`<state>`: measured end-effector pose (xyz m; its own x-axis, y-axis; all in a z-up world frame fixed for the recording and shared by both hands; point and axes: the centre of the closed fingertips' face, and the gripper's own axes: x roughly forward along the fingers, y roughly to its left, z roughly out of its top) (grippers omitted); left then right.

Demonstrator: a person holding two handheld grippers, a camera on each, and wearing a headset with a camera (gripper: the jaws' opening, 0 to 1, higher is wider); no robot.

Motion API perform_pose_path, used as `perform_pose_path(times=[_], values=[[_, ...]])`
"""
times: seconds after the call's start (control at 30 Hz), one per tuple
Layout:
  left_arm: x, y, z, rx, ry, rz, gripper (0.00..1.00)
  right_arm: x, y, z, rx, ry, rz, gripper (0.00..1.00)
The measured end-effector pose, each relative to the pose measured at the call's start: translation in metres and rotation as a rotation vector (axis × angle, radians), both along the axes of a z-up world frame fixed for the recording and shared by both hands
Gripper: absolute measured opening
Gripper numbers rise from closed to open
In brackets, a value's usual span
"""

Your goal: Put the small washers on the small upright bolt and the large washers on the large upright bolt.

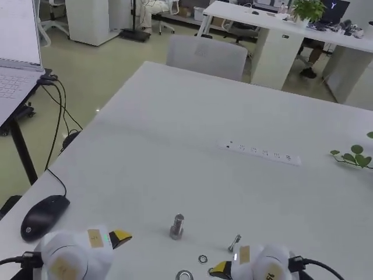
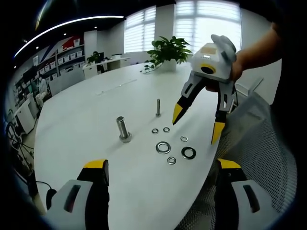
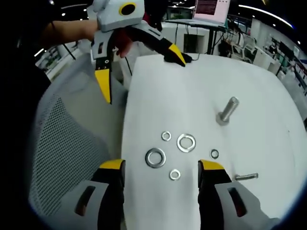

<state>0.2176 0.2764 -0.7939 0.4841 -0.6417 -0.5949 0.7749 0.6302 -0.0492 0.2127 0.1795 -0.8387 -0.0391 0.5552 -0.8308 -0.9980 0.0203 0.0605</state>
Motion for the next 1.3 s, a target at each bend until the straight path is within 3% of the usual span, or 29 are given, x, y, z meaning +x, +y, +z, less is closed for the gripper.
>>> perform_pose_path(times=[0.47,0.8,1.17,1.3], values=[[-0.002,0.002,-0.008,0.023,0.007,-0.006,0.92,-0.012,0.008,-0.023,-0.105,-0.027,0.139,0.53],[-0.004,-0.001,-0.013,0.045,0.007,-0.035,0.92,-0.012,0.011,-0.034,-0.154,-0.041,0.185,0.47],[-0.004,0.001,-0.019,0.109,0.004,-0.092,0.91,-0.014,0.013,-0.041,-0.200,-0.071,0.236,0.40],[-0.006,-0.001,-0.018,0.106,0.005,-0.098,0.90,-0.014,0.012,-0.041,-0.210,-0.082,0.242,0.37]])
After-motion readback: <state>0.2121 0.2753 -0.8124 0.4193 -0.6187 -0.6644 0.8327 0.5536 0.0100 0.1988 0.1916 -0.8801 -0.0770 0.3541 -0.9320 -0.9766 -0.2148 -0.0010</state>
